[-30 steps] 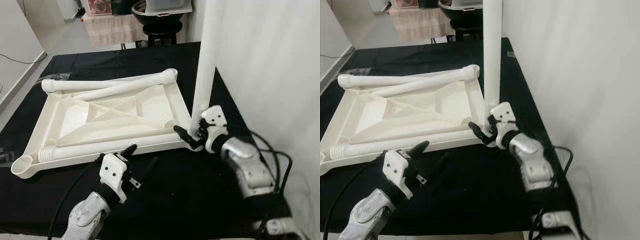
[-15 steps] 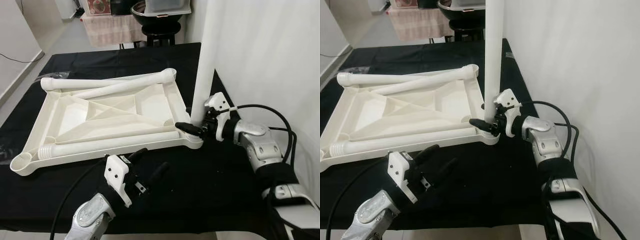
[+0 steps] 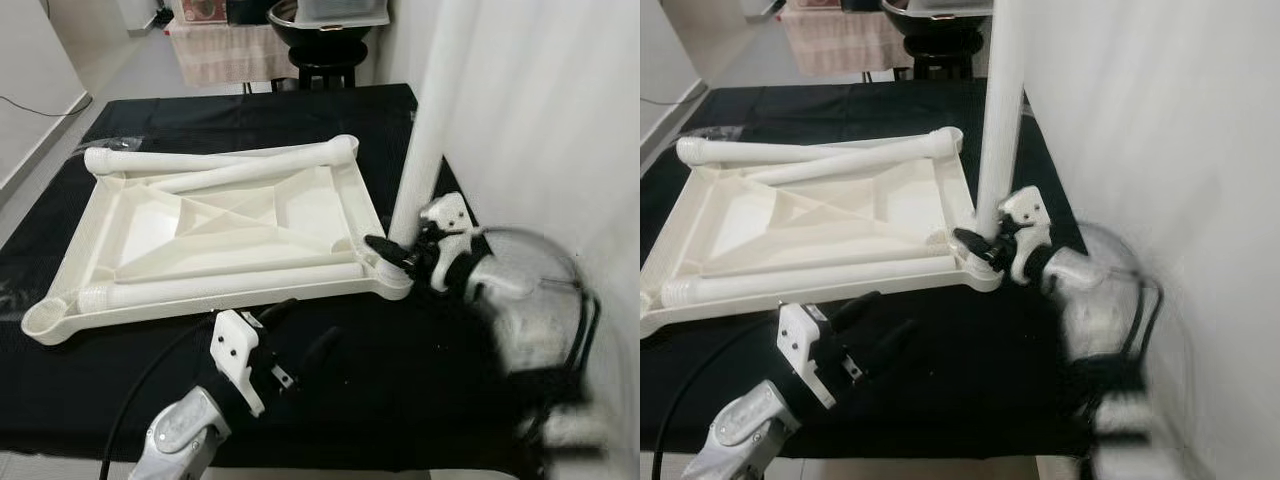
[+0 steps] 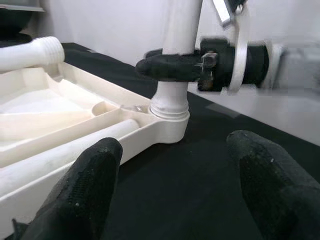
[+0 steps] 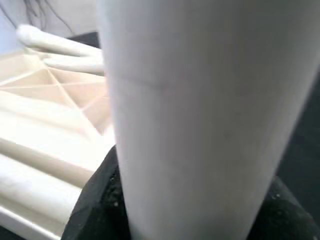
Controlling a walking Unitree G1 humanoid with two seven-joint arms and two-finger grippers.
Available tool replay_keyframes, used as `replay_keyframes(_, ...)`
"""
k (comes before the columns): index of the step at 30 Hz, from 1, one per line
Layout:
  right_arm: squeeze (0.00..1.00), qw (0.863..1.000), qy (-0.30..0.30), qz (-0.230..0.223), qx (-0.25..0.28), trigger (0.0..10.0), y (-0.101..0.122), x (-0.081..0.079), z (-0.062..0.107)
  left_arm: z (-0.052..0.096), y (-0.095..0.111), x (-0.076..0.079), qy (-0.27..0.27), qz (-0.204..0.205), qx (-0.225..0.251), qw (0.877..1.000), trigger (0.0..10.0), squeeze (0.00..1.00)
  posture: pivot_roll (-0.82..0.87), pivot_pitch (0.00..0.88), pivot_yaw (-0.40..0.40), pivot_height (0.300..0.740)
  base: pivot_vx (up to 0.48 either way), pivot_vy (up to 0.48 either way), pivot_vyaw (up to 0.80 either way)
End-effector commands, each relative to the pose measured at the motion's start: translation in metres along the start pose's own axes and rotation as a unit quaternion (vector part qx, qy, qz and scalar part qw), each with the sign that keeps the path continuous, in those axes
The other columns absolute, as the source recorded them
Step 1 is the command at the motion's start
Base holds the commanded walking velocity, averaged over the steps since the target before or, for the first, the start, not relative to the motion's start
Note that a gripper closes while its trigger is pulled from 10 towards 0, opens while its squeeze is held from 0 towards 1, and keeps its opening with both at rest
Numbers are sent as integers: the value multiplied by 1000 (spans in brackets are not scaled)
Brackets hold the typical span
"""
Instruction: Building children table
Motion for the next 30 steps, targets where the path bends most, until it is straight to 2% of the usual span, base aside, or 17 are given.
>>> replay_keyframes(1,0,992,-56,43,-101,0,-33,-43,20,4,-3,-5,9,6,-10,1000,10000,0,-59,161,39,740,0,0,0)
replay_keyframes(2,0,993,-36,68,-91,0,-29,-58,21,4,-3,-6,10,4,-11,1000,10000,0,-58,161,39,740,0,0,0)
replay_keyframes(4,0,995,-12,65,-78,0,-26,-64,18,4,-4,-7,12,4,-12,1000,10000,0,-57,161,36,740,0,0,0)
replay_keyframes(8,0,996,-2,24,-87,0,-31,-61,14,2,-5,-5,0,18,-13,1000,10000,0,-56,153,23,740,0,0,0)
replay_keyframes(9,0,996,3,7,-90,10000,-32,-59,11,1,-6,-5,-6,25,-13,1000,10000,0,-53,150,19,740,0,0,0)
replay_keyframes(12,0,996,23,-1,-82,10000,-30,-59,8,1,-6,-4,-8,26,-13,1000,10000,0,-55,146,20,740,0,0,0)
replay_keyframes(13,1000,997,37,-8,-69,10000,-23,-59,6,0,-6,-4,-6,22,-12,1000,10000,0,-50,145,19,740,0,0,0)
replay_keyframes(16,1000,997,57,-8,-50,10000,-15,-56,1,0,-6,-4,-4,19,-12,1000,10000,0,-48,140,19,740,0,0,0)
replay_keyframes(17,1000,998,69,-4,-6,10000,4,-43,-6,-1,-7,-4,-2,16,-13,1000,10000,0,-45,140,20,740,0,0,0)
replay_keyframes(18,1000,994,103,5,19,10000,13,-38,-10,-1,-7,-4,-3,17,-13,1000,10000,0,-45,140,20,740,0,0,0)
replay_keyframes(21,1000,991,127,13,33,10000,19,-36,-11,-1,-7,-4,-4,18,-14,1000,10000,0,-45,140,20,740,0,0,0)
replay_keyframes(22,125,985,167,18,47,10000,23,-35,-12,-1,-7,-4,-5,19,-14,1000,10000,0,-52,142,27,740,0,0,0)
replay_keyframes(23,0,975,212,24,58,10000,26,-32,-13,-2,-7,-4,-7,21,-14,1000,10000,0,-48,144,27,740,0,0,0)
replay_keyframes(24,0,966,249,26,65,10000,27,-29,-13,-2,-7,-4,-8,21,-13,1000,10000,0,-47,144,27,740,0,0,0)
replay_keyframes(26,0,966,249,26,65,10000,27,-29,-13,-2,-7,-4,-8,21,-13,1000,10000,0,-47,144,27,740,0,0,0)
replay_keyframes(29,0,949,307,27,69,10000,29,-23,-16,-2,-7,-3,-8,21,-13,1000,10000,0,-41,148,23,740,0,0,0)
replay_keyframes(30,0,949,307,27,69,10000,29,-23,-16,-2,-7,-3,-8,21,-13,1000,10000,0,-41,148,23,740,0,0,0)
Point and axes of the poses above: a point about 5 cm out from each wrist's last joint towards the gripper, its own z axis pointing back from the gripper into the wrist, its own y axis along the axis of the wrist's last joint, x = y × z, the point moved 1 cm from there along -z, pointing out of the wrist towards the gripper, and after that the axes turned 13 degrees about z, right-handed, at the moved point
